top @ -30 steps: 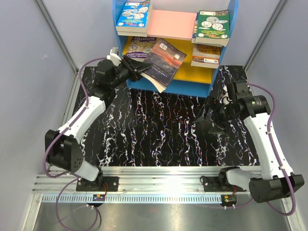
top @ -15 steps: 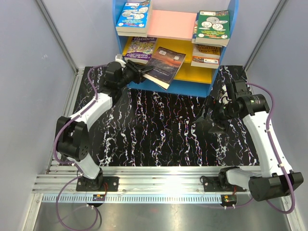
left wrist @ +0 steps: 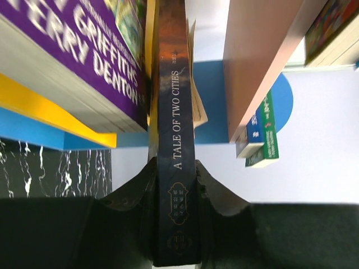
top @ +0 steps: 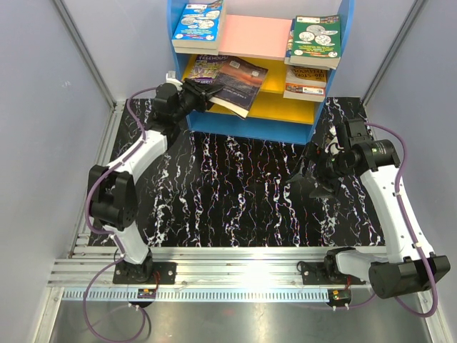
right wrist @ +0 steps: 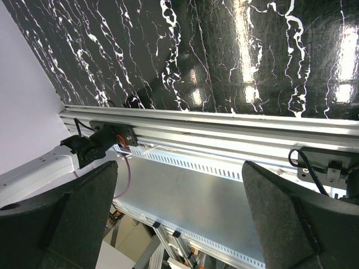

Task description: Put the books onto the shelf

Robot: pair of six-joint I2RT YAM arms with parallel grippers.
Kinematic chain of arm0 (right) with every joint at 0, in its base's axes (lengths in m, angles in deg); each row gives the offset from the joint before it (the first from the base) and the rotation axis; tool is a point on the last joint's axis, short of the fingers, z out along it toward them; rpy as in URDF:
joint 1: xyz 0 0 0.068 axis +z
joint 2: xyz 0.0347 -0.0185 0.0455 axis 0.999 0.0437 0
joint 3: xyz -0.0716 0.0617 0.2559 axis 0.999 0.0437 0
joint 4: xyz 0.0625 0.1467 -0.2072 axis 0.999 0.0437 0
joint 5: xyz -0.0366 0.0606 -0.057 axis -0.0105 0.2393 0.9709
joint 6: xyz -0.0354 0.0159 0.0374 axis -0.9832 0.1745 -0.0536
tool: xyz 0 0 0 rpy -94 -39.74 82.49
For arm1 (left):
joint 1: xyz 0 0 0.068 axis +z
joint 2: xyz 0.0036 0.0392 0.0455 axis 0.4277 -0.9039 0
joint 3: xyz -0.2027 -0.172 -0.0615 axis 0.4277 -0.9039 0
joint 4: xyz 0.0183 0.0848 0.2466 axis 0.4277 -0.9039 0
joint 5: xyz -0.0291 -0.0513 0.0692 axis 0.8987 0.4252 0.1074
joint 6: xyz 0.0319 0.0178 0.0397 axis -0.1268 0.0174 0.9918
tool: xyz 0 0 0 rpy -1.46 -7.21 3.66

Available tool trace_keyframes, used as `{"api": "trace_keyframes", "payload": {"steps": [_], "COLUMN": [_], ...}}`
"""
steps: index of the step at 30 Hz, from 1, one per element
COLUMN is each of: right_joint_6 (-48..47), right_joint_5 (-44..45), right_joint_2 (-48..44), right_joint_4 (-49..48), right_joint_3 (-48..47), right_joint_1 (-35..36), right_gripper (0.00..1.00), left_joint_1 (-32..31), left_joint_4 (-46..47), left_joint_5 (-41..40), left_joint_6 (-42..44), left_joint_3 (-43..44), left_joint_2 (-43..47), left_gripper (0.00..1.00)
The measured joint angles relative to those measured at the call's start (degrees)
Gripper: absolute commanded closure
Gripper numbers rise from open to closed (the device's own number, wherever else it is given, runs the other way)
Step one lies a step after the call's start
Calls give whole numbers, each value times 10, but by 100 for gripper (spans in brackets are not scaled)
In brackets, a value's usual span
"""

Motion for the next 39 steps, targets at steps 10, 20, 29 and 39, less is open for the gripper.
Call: {"api": "trace_keyframes", "payload": {"steps": [10, 20, 29, 39], "right_joint_6": [0, 4, 14, 27], "right_joint_5": [4, 5, 3, -7], "right_joint_2": [9, 14, 15, 14], "right_joint_4": [0, -6, -16, -28], "right_joint_3": [0, 15, 27, 48], "right_joint_1": [-5, -6, -6, -6], "right_gripper": [0, 0, 0, 0], "left_joint_1": [46, 95, 100, 108], "left_joint_4": [-21, -78, -125, -189], "left_joint_5": [-47, -75, -68, -54], "left_joint_6": [-3, -14, -27, -37], "left_joint_3": [0, 65, 148, 183], "left_joint_2": [8, -8, -77, -66], "left_gripper": [100, 91, 9, 1]}}
